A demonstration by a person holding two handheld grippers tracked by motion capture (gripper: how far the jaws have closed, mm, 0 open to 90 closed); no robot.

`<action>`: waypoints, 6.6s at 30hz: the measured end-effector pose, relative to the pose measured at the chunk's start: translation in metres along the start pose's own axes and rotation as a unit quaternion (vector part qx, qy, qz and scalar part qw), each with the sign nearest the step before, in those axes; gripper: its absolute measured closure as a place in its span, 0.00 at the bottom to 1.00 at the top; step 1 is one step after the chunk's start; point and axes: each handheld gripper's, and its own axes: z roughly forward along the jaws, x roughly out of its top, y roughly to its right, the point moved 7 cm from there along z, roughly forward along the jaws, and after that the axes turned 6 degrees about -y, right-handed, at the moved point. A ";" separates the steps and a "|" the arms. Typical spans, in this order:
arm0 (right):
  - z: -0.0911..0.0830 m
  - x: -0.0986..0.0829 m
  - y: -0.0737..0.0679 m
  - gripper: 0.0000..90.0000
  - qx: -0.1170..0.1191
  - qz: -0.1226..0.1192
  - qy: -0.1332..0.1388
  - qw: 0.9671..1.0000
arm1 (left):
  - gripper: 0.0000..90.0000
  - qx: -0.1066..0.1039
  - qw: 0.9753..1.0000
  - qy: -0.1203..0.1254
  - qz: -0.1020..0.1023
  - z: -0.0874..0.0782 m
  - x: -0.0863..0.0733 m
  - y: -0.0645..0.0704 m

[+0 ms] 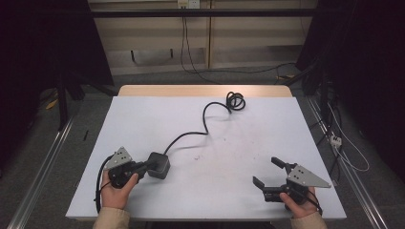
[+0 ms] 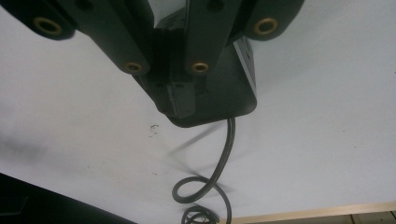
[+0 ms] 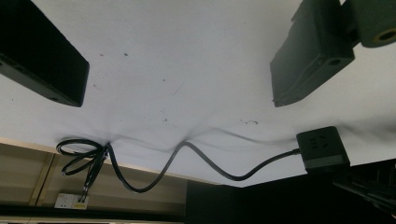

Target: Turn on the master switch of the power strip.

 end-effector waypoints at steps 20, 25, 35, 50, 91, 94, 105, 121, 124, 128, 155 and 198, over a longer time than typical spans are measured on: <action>0.000 0.000 0.000 0.04 0.000 0.000 0.000 1.000 | 1.00 0.012 1.000 -0.010 0.017 0.001 0.001 0.002; 0.000 0.000 0.000 0.05 0.000 0.000 0.000 1.000 | 1.00 0.018 0.999 -0.015 0.025 0.001 0.002 0.003; 0.000 0.000 -0.001 0.04 0.000 0.000 0.001 1.000 | 1.00 0.018 0.999 -0.020 0.030 0.001 0.002 0.004; -0.001 0.002 -0.001 0.04 -0.002 -0.001 0.005 1.000 | 1.00 0.023 0.999 -0.029 0.025 0.001 0.002 0.004; 0.001 0.002 0.001 0.04 0.000 -0.002 0.005 1.000 | 0.99 0.003 1.000 -0.009 -0.015 0.001 0.003 0.005; 0.001 0.002 0.001 0.05 0.001 -0.002 0.005 1.000 | 0.89 0.006 1.000 0.000 -0.019 0.000 0.006 0.006; 0.002 0.002 0.000 0.05 0.002 -0.002 0.004 1.000 | 0.49 0.010 0.999 0.021 -0.038 -0.004 0.012 0.005; 0.001 0.002 0.000 0.05 0.001 -0.003 0.005 1.000 | 0.22 0.018 0.999 0.017 -0.034 0.001 0.013 0.003; 0.001 0.002 0.001 0.05 0.001 -0.003 0.005 1.000 | 0.22 0.017 0.999 0.011 -0.031 0.002 0.012 0.003; 0.001 0.002 0.000 0.05 0.001 -0.003 0.005 1.000 | 0.19 0.016 0.999 0.011 -0.032 0.002 0.012 0.003; 0.003 0.002 -0.001 0.04 0.006 -0.004 0.004 1.000 | 0.13 0.025 0.999 0.008 -0.028 -0.001 0.009 -0.003; 0.003 0.003 0.000 0.04 0.005 -0.002 0.004 1.000 | 0.07 0.034 0.999 0.019 -0.033 -0.024 -0.001 -0.022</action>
